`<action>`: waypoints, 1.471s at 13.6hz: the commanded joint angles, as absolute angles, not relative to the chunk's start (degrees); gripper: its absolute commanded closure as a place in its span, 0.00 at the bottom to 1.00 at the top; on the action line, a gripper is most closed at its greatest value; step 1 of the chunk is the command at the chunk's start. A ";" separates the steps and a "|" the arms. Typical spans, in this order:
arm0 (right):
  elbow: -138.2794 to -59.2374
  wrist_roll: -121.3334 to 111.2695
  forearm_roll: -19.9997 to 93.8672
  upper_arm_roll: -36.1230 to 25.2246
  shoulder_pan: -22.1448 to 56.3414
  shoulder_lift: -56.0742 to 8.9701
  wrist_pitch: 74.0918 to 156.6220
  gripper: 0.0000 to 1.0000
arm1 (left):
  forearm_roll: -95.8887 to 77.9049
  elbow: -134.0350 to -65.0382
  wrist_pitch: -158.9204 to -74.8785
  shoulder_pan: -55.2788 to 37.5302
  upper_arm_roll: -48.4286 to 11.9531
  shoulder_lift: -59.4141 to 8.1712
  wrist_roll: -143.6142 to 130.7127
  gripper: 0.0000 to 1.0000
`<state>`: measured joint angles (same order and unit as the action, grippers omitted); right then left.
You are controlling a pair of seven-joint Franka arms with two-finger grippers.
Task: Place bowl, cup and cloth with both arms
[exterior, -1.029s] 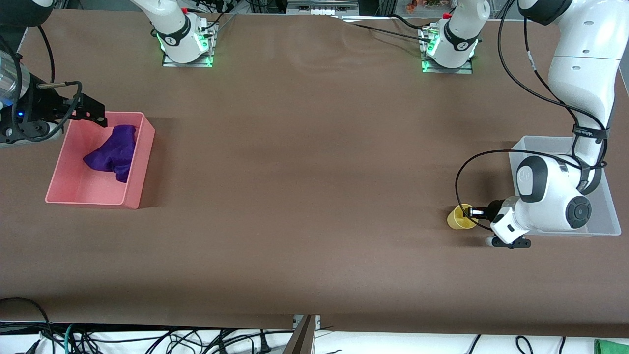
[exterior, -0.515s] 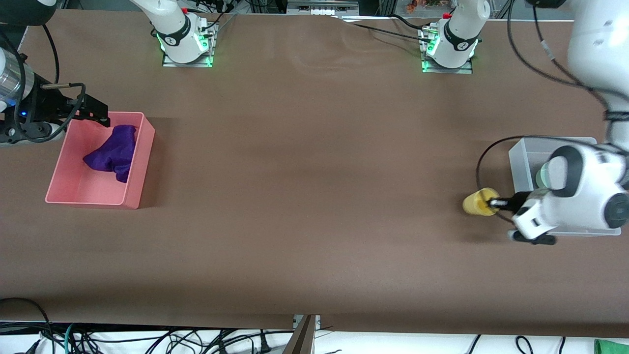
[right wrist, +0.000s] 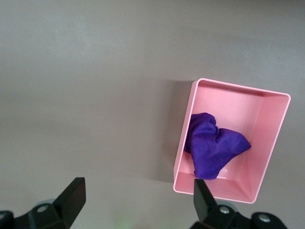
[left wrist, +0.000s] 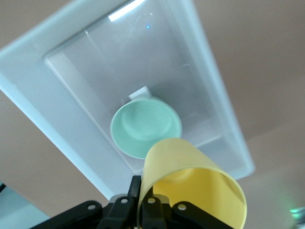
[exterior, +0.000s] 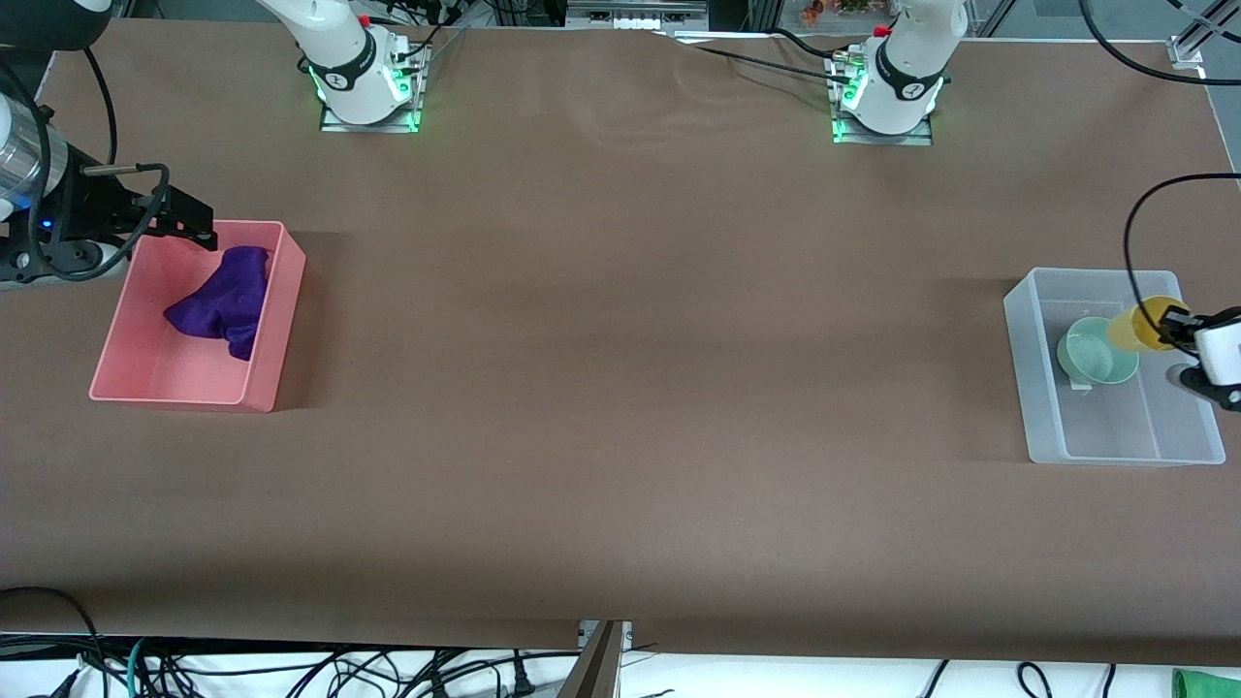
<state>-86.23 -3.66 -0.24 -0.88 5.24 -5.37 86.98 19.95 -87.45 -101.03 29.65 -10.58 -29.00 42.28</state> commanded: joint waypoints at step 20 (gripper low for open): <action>-85.96 -3.43 -0.62 -0.35 4.39 -5.71 86.22 0.00 | 10.74 -85.16 -89.39 30.09 -34.37 -21.82 15.93 0.00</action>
<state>-86.26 -3.66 -0.25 -0.89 5.07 -5.78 86.91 13.17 -84.44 -91.00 32.65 -34.64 -25.51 19.92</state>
